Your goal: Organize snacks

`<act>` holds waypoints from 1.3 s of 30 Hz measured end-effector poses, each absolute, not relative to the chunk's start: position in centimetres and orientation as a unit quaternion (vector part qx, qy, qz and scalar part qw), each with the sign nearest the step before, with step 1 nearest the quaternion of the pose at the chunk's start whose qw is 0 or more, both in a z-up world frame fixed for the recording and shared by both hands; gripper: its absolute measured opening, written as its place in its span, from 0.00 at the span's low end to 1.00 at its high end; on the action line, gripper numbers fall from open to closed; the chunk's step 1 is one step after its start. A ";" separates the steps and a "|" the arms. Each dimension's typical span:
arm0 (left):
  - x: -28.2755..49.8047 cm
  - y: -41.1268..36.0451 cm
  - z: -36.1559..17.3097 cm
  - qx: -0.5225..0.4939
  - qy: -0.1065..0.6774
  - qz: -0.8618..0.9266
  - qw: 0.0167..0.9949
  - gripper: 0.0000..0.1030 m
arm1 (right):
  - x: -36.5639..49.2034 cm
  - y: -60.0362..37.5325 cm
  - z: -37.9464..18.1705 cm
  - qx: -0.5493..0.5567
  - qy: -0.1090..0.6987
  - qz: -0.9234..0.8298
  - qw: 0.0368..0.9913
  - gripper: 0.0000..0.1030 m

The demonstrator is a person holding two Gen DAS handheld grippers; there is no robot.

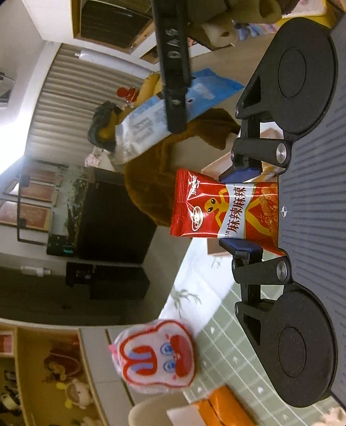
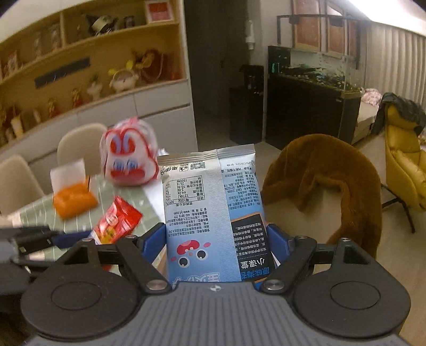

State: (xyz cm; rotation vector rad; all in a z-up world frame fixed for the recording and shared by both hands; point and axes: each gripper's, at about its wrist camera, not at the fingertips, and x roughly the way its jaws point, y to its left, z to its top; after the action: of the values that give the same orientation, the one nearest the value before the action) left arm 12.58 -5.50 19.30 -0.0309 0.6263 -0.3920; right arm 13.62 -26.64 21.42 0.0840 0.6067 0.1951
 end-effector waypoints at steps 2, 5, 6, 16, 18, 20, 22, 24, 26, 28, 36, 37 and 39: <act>14.8 -6.6 18.3 -0.037 0.321 -0.198 0.926 0.49 | 15.5 -27.3 21.0 0.049 0.305 0.094 0.946 0.79; 18.8 -7.5 15.0 -0.102 0.336 -0.211 0.912 0.53 | 18.6 -27.7 18.8 0.067 0.332 0.103 0.935 0.82; 20.1 -7.9 13.4 -0.110 0.350 -0.202 0.908 0.52 | 19.6 -27.5 17.8 0.067 0.346 0.107 0.930 0.83; 20.1 -7.1 8.9 -0.064 0.379 -0.157 0.910 0.50 | 23.1 -29.4 8.6 0.184 0.421 0.111 0.881 0.83; 19.2 -6.4 8.9 -0.048 0.383 -0.145 0.911 0.50 | 22.5 -29.4 7.7 0.202 0.427 0.102 0.875 0.83; 17.9 -5.7 9.2 -0.036 0.386 -0.141 0.911 0.50 | 21.7 -29.1 6.9 0.215 0.436 0.109 0.867 0.83; 16.6 -5.3 9.7 -0.029 0.388 -0.143 0.910 0.50 | 20.4 -28.1 6.7 0.211 0.436 0.110 0.868 0.83; 15.2 -4.9 10.1 -0.026 0.387 -0.147 0.910 0.50 | 18.5 -27.0 6.8 0.186 0.425 0.102 0.880 0.83; 14.1 -4.3 9.9 -0.029 0.389 -0.153 0.908 0.50 | 15.9 -25.4 6.8 0.153 0.413 0.093 0.893 0.83; 12.5 -3.3 9.0 -0.032 0.393 -0.155 0.906 0.50 | 13.1 -23.4 6.4 0.121 0.399 0.074 0.906 0.84; 3.2 1.7 2.0 -0.028 0.420 -0.110 0.900 0.49 | 4.2 -17.0 1.0 0.070 0.398 0.033 0.914 0.84; 2.3 2.0 1.9 -0.026 0.396 -0.113 0.911 0.49 | 3.8 -16.4 0.3 0.062 0.403 0.029 0.913 0.84; 1.2 2.0 1.4 -0.022 0.376 -0.112 0.919 0.49 | 3.1 -15.5 -0.7 0.059 0.407 0.021 0.911 0.84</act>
State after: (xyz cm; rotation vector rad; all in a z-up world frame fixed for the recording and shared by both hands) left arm 1.24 1.97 1.40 -0.0443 0.7733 -0.2307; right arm 3.12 -15.49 -0.69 0.1224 0.8389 0.0429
